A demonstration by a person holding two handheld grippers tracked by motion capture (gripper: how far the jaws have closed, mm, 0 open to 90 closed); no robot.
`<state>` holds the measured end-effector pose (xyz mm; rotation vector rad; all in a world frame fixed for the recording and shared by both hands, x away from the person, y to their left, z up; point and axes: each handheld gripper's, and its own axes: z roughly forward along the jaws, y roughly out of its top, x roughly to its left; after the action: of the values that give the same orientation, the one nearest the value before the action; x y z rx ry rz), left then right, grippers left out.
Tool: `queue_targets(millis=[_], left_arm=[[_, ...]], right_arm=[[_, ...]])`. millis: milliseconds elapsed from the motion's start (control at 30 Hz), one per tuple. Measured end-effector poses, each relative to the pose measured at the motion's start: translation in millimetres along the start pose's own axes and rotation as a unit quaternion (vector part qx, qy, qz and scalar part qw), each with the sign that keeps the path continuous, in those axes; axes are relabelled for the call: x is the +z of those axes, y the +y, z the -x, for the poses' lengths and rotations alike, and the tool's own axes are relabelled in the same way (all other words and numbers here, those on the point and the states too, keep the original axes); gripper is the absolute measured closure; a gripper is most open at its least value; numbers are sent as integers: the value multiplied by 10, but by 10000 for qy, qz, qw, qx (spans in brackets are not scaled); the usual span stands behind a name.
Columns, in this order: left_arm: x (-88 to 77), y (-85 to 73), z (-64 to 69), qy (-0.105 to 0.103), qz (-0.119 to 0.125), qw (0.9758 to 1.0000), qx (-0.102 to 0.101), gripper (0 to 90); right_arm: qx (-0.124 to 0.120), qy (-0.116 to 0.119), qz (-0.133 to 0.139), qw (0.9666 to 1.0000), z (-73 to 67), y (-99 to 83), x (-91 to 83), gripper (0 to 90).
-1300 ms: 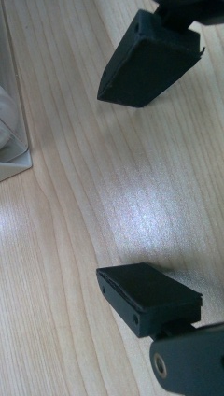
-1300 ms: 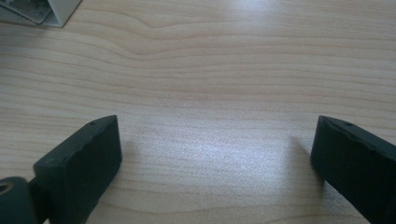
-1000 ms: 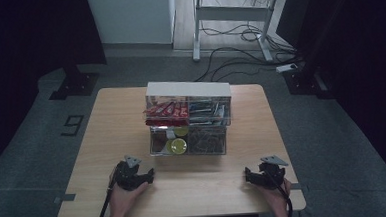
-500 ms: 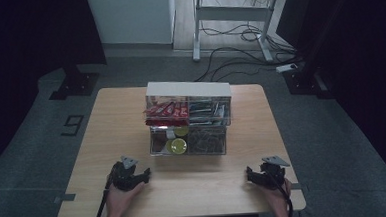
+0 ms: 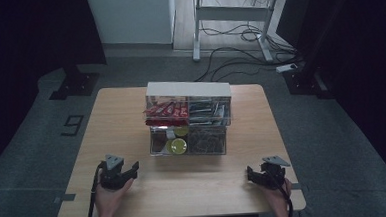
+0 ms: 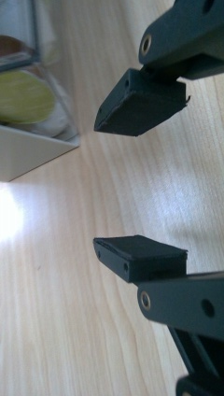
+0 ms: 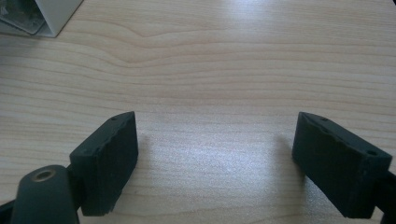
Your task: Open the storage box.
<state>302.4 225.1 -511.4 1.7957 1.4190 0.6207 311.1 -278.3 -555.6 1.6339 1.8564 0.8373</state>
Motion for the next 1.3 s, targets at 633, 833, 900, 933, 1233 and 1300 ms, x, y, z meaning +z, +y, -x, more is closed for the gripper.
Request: queue_targets(millis=[633,833,900,933,1233,1300], left_arm=[[-351,178,179,-362,489,9981,60,761],[-421,222,220,-566,589,9966,68,812],[-443,241,227,-621,597,9963,66,826],[-455,250,229,-645,617,9960,57,832],[-550,401,326,-878,764,9932,76,900],[-580,455,370,-981,849,9915,90,900]], right_arm=[[1,2,6,10000,18,0,-2,154],[3,2,5,10000,18,0,-3,154],[2,1,6,10000,18,0,-2,154],[2,1,5,10000,18,-1,-3,154],[2,1,6,10000,18,-1,-3,154],[3,1,6,10000,18,-1,-3,155]])
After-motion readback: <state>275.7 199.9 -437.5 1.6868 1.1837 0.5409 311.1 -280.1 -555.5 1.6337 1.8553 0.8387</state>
